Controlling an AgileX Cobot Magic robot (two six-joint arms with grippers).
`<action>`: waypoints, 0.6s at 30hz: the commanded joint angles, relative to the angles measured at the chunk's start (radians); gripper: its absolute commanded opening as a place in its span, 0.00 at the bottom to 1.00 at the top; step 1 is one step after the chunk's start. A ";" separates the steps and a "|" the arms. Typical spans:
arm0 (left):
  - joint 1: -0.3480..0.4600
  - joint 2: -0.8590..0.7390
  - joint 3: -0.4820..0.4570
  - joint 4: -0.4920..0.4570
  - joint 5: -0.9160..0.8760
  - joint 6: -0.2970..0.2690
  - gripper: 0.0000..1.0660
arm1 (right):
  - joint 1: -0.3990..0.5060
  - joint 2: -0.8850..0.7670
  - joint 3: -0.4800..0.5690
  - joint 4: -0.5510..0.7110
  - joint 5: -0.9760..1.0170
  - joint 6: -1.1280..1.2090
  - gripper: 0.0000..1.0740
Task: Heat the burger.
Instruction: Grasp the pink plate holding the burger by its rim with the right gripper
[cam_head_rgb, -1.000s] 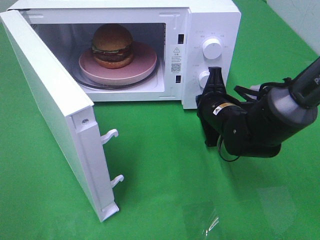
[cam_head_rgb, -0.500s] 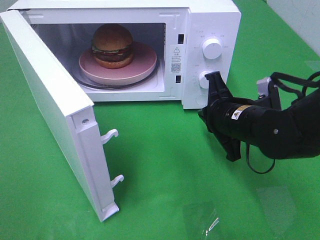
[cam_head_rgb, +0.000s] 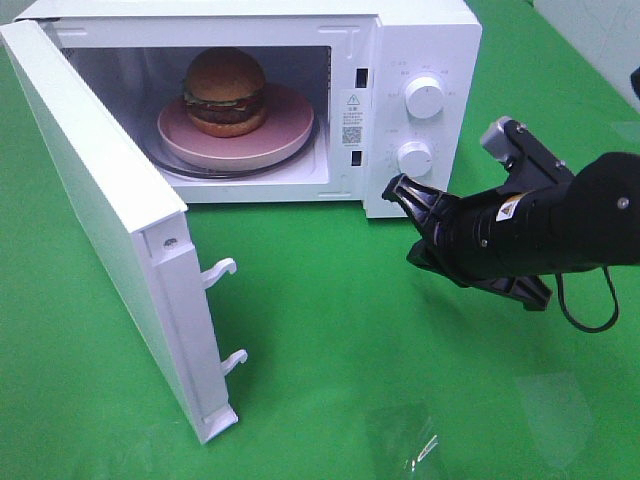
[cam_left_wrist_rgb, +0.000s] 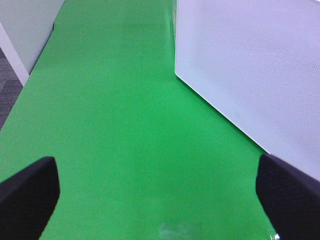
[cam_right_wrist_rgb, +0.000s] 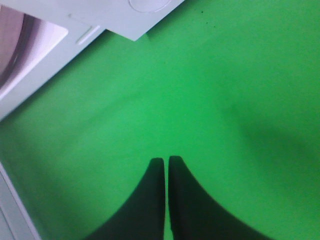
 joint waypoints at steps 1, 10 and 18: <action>0.005 -0.018 0.002 0.002 0.002 -0.006 0.94 | -0.017 -0.033 -0.043 -0.038 0.102 -0.116 0.03; 0.005 -0.018 0.002 0.002 0.002 -0.006 0.94 | -0.023 -0.043 -0.238 -0.304 0.552 -0.232 0.03; 0.005 -0.018 0.002 0.002 0.002 -0.006 0.94 | -0.023 -0.043 -0.360 -0.464 0.812 -0.440 0.05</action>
